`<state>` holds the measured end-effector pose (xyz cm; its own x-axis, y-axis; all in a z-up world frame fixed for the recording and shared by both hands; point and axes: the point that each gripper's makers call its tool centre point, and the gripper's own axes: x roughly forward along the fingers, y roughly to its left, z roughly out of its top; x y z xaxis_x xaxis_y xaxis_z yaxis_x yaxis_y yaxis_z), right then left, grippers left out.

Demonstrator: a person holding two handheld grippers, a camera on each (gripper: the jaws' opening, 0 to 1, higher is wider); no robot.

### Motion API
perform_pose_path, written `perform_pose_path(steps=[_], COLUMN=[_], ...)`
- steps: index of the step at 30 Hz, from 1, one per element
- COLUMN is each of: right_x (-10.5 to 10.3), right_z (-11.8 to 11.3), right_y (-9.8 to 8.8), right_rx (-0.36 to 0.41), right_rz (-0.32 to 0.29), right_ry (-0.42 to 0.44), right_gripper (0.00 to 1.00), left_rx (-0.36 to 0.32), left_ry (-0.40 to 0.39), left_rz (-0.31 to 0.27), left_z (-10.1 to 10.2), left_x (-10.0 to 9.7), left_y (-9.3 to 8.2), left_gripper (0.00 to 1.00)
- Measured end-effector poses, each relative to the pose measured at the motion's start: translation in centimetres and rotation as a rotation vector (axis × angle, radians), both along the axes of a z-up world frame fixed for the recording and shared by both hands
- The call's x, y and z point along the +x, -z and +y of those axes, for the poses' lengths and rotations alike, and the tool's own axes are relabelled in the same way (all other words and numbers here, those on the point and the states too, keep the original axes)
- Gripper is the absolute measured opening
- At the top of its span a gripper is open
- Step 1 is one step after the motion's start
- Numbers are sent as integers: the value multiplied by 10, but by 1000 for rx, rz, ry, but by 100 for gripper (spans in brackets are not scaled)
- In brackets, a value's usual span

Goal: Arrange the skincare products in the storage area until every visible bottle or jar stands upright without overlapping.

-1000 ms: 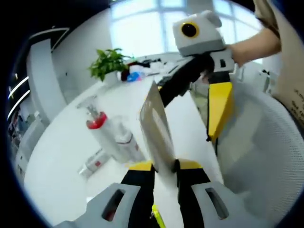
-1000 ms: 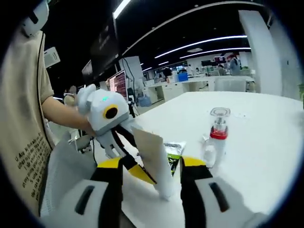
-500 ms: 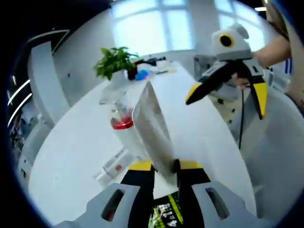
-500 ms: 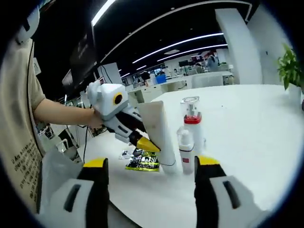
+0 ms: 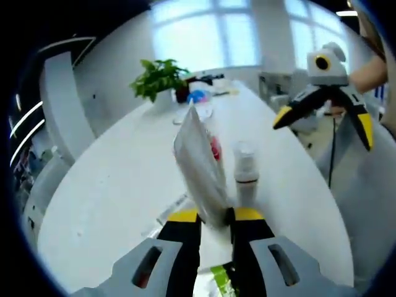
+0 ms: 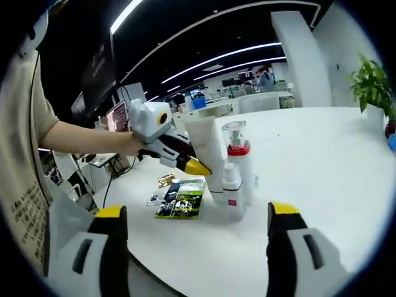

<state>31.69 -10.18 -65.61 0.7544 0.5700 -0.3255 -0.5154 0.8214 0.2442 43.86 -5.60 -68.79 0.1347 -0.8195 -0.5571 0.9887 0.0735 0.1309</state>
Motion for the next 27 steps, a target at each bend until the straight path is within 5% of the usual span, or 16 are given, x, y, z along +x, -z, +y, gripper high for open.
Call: perform_pose_path(steps=[27], right_x=[0], right_z=[0], right_y=[5], right_rx=[-20], right_rz=[12], right_ry=[-5], right_gripper=[100], left_rx=[29], left_ry=[3], left_rz=[16], left_z=[-6], left_x=[3], left_y=[-3], left_gripper=[16])
